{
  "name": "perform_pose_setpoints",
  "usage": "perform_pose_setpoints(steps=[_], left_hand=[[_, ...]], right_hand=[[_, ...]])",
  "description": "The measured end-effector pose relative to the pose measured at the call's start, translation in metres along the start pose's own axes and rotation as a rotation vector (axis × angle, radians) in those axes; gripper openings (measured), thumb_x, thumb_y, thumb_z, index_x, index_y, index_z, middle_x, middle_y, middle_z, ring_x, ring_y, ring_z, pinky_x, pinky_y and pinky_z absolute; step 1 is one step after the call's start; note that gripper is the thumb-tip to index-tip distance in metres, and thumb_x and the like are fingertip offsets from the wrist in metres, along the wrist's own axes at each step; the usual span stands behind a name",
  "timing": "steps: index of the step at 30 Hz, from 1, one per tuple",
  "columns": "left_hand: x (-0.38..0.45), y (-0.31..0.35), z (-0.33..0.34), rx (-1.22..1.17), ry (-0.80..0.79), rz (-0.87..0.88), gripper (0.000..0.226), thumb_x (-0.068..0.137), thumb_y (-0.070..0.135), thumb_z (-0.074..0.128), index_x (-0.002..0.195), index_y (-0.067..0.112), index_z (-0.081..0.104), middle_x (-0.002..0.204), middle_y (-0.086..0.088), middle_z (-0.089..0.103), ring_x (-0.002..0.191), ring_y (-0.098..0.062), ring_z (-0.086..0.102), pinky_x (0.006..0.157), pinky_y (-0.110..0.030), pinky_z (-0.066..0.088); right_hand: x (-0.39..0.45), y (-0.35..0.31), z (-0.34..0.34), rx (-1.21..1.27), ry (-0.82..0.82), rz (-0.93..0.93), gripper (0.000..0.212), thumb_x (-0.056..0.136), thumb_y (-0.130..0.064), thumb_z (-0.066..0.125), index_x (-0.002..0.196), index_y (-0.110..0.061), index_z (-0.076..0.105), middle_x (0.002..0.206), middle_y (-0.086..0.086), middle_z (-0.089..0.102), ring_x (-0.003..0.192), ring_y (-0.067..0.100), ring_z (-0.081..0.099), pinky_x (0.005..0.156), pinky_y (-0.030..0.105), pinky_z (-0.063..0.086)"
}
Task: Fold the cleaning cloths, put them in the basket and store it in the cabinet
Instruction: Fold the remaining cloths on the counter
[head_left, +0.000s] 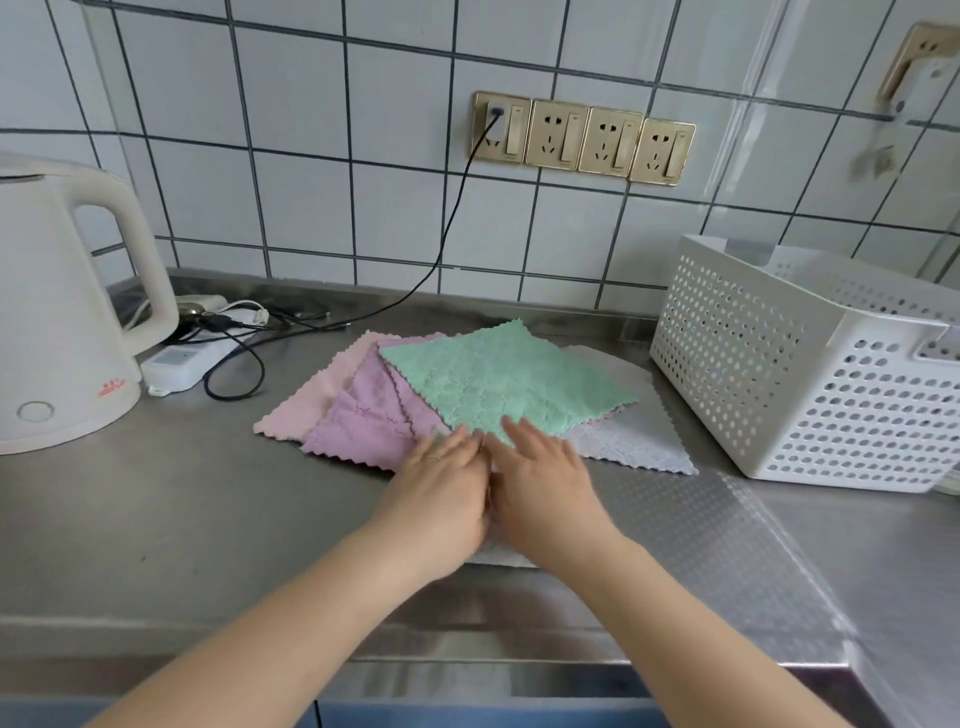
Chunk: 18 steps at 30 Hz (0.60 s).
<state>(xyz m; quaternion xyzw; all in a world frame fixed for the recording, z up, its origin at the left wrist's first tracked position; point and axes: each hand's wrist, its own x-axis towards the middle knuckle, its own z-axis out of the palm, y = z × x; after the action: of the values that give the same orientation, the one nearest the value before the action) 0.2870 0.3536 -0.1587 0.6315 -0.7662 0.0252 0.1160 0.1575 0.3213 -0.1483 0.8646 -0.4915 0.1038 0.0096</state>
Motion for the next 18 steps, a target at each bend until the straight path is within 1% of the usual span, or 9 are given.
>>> perform_pose_setpoints(steps=[2, 3, 5, 6, 8, 9, 13, 16, 18], left_hand=[[0.003, 0.002, 0.011, 0.038, -0.117, -0.031, 0.061, 0.097, 0.025, 0.034, 0.15, 0.012, 0.009, 0.159, -0.004, 0.006, 0.147, -0.016, 0.001, 0.119, -0.037, 0.0], [0.004, 0.0, 0.017, 0.025, -0.147, -0.051, 0.059, 0.098, 0.025, 0.031, 0.15, 0.013, 0.006, 0.159, -0.004, 0.004, 0.146, -0.016, -0.001, 0.119, -0.038, -0.001], [0.004, -0.005, 0.023, -0.013, -0.158, -0.084, 0.055, 0.1, 0.026, 0.024, 0.151, 0.014, 0.004, 0.159, -0.002, -0.002, 0.146, -0.014, -0.005, 0.119, -0.039, -0.001], [0.003, -0.008, 0.025, -0.018, -0.162, -0.091, 0.054, 0.101, 0.028, 0.022, 0.151, 0.015, 0.004, 0.159, -0.001, -0.005, 0.146, -0.013, -0.007, 0.119, -0.04, -0.002], [0.0, -0.011, 0.025, -0.03, -0.186, -0.11, 0.055, 0.101, 0.032, 0.02, 0.151, 0.016, 0.002, 0.159, 0.001, -0.009, 0.145, -0.012, -0.01, 0.119, -0.04, -0.003], [0.0, -0.012, 0.024, -0.041, -0.187, -0.126, 0.056, 0.101, 0.034, 0.02, 0.151, 0.017, 0.001, 0.159, 0.001, -0.011, 0.145, -0.011, -0.012, 0.118, -0.04, -0.004], [-0.007, -0.019, 0.021, -0.018, -0.191, -0.195, 0.065, 0.097, 0.051, 0.016, 0.151, 0.019, 0.001, 0.159, -0.004, -0.01, 0.146, -0.017, -0.011, 0.118, -0.041, -0.004], [-0.018, -0.031, 0.014, 0.043, -0.114, -0.257, 0.09, 0.075, 0.07, -0.002, 0.151, 0.022, 0.007, 0.158, -0.005, 0.012, 0.146, -0.021, 0.006, 0.119, -0.04, 0.002], [-0.025, -0.034, 0.009, 0.01, -0.068, -0.253, 0.076, 0.086, 0.067, 0.015, 0.149, 0.023, 0.018, 0.153, 0.002, 0.03, 0.142, -0.016, 0.023, 0.118, -0.038, 0.009]], right_hand=[[0.001, -0.008, 0.016, 0.034, -0.099, -0.024, 0.056, 0.095, -0.026, 0.026, 0.15, -0.021, 0.017, 0.158, -0.003, 0.014, 0.146, 0.016, 0.008, 0.115, 0.043, 0.009], [0.001, -0.006, 0.024, 0.053, -0.119, -0.014, 0.061, 0.09, -0.032, 0.014, 0.15, -0.022, 0.015, 0.158, -0.003, 0.014, 0.146, 0.016, 0.009, 0.115, 0.042, 0.01], [-0.002, 0.002, 0.034, 0.074, -0.102, 0.002, 0.079, 0.076, -0.041, -0.006, 0.151, -0.022, 0.014, 0.158, -0.004, 0.013, 0.146, 0.016, 0.009, 0.115, 0.041, 0.009], [-0.004, 0.006, 0.036, 0.059, -0.106, 0.011, 0.076, 0.08, -0.042, -0.005, 0.151, -0.023, 0.014, 0.159, -0.004, 0.011, 0.146, 0.015, 0.007, 0.115, 0.042, 0.008], [-0.008, 0.011, 0.035, 0.041, -0.129, 0.05, 0.058, 0.096, -0.043, 0.01, 0.151, -0.025, 0.012, 0.159, -0.005, 0.007, 0.146, 0.014, 0.003, 0.116, 0.046, 0.006], [-0.011, 0.014, 0.033, 0.051, -0.132, 0.074, 0.055, 0.099, -0.044, 0.017, 0.151, -0.026, 0.011, 0.159, -0.006, 0.004, 0.146, 0.013, 0.001, 0.116, 0.048, 0.005], [-0.021, 0.03, 0.026, 0.053, -0.174, 0.192, 0.059, 0.097, -0.055, 0.021, 0.15, -0.031, 0.009, 0.159, -0.001, 0.002, 0.147, 0.018, -0.001, 0.116, 0.053, 0.006], [-0.03, 0.038, 0.017, 0.029, -0.15, 0.259, 0.066, 0.093, -0.062, 0.026, 0.149, -0.031, 0.011, 0.156, 0.002, 0.02, 0.146, 0.022, 0.009, 0.115, 0.054, 0.006], [-0.031, 0.038, 0.013, 0.103, -0.139, 0.27, 0.065, 0.092, -0.06, 0.035, 0.148, -0.031, 0.018, 0.148, 0.0, 0.036, 0.142, 0.022, 0.023, 0.115, 0.053, 0.01]])
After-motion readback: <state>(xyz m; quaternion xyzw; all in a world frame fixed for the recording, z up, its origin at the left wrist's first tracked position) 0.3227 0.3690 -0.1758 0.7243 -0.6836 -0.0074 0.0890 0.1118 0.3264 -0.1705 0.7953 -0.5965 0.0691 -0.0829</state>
